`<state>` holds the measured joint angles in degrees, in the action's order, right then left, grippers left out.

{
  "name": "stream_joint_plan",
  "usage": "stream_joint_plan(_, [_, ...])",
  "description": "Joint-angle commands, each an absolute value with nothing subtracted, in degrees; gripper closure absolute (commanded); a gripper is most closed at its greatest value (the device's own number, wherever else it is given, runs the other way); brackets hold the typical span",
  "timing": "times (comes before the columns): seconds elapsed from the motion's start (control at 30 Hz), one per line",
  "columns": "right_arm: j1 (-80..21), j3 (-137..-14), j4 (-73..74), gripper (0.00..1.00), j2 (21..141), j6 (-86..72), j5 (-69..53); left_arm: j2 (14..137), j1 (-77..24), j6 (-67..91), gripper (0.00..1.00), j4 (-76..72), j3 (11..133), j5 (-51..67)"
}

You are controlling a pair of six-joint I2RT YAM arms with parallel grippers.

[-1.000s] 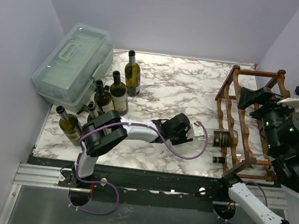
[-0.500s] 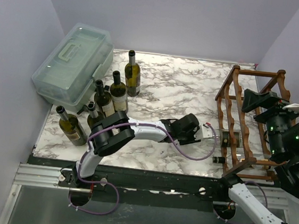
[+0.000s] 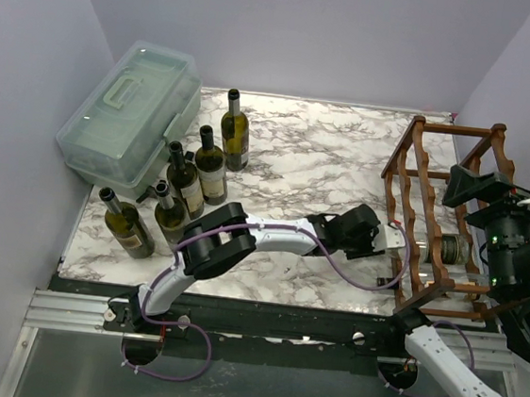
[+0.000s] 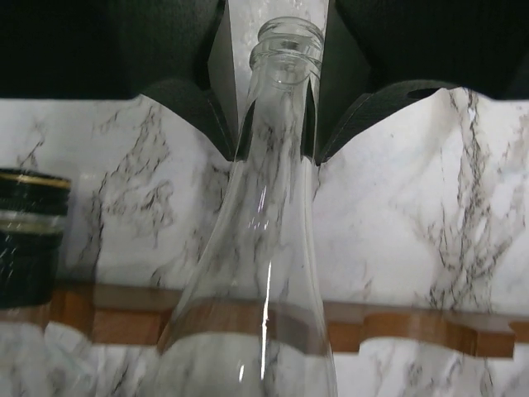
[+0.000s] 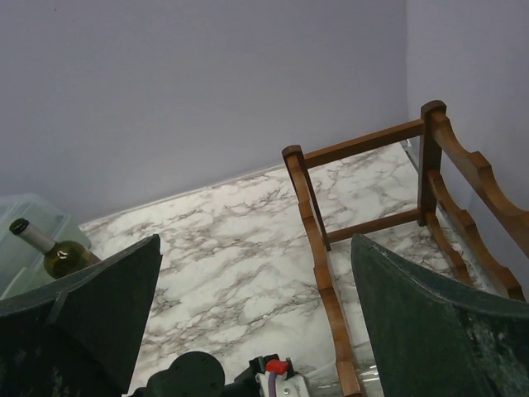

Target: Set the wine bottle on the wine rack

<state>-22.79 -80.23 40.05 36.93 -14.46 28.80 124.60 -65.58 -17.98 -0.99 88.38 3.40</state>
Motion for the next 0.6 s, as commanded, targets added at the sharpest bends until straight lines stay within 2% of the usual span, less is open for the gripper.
stream_joint_plan(0.0, [-22.57, -81.31, 41.9, 0.01, 36.39, -13.77, 30.85, 127.54, -65.1, -16.26, 1.0, -5.76, 92.98, 3.4])
stream_joint_plan(0.27, [-22.56, -81.89, 42.67, 0.01, 37.39, -14.12, 31.07, 131.55, -65.21, -16.49, 1.0, -7.03, 95.38, 4.84])
stream_joint_plan(0.57, [-22.58, -81.13, 41.97, 0.0, 37.71, -13.88, 31.11, 132.15, -64.45, -16.27, 1.0, -8.09, 92.57, 6.07])
